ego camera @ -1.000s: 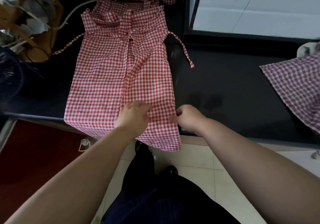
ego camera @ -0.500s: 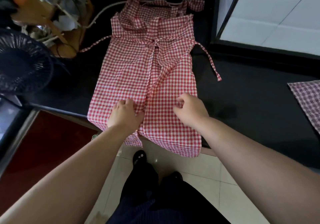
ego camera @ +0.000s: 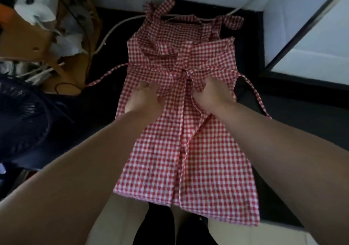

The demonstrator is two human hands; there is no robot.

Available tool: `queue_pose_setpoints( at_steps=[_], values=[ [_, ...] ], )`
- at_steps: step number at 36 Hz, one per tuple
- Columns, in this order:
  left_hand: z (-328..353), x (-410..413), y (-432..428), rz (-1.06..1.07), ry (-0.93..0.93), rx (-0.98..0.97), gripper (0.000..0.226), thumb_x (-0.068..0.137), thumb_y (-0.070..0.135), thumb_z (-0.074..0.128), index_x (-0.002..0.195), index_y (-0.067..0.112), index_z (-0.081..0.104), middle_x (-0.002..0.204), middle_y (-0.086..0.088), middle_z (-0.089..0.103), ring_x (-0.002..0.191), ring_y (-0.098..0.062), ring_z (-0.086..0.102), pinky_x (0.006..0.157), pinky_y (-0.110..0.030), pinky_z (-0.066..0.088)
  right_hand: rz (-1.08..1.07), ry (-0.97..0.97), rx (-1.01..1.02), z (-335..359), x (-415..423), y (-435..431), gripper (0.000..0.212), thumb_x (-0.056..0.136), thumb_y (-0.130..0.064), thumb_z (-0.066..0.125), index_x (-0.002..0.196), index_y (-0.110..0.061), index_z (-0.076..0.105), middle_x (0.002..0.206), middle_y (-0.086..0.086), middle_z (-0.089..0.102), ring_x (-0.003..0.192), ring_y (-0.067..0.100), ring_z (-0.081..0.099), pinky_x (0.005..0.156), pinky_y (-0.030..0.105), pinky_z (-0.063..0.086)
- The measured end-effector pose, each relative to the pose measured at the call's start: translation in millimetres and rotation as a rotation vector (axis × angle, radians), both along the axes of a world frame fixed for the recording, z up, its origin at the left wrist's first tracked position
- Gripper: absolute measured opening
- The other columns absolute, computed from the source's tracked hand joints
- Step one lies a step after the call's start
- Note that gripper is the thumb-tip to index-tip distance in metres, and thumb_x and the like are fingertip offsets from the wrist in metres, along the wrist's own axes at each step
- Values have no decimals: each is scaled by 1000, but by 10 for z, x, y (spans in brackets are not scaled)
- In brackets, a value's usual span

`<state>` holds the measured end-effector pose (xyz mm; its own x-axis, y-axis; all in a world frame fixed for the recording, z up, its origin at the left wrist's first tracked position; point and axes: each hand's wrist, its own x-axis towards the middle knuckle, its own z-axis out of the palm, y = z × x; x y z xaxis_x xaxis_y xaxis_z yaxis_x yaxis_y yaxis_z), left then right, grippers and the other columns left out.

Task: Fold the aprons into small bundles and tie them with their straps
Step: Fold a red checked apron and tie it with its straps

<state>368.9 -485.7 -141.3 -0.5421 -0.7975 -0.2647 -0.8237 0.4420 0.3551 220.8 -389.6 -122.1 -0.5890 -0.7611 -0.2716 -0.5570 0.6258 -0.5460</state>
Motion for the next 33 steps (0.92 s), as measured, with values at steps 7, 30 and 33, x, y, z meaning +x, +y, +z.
queue_pose_setpoints(
  at_steps=[7, 30, 33],
  values=[
    [-298, -283, -680, -168, -77, 13, 48, 101, 25, 38, 149, 21, 32, 158, -7, 17, 138, -34, 28, 113, -48, 28, -13, 5, 157, -199, -101, -408, 33, 102, -29, 39, 113, -5, 59, 120, 14, 59, 109, 27, 55, 86, 26, 41],
    [-113, -294, -1317, -164, -165, -201, 41, 101, 37, 38, 132, 10, 46, 148, -17, 25, 119, -36, 45, 94, -48, 45, 65, 82, 207, -411, 68, -785, 51, 99, -45, 25, 141, -19, 34, 142, 11, 34, 125, 31, 40, 96, 45, 38],
    [-133, -296, -1281, -149, -132, -190, 40, 102, 35, 36, 130, 9, 47, 149, -17, 26, 118, -35, 46, 93, -47, 45, 73, 82, 218, -385, 103, -784, 64, 97, -57, 27, 148, -20, 23, 149, 12, 25, 133, 33, 33, 103, 47, 34]
  ],
)
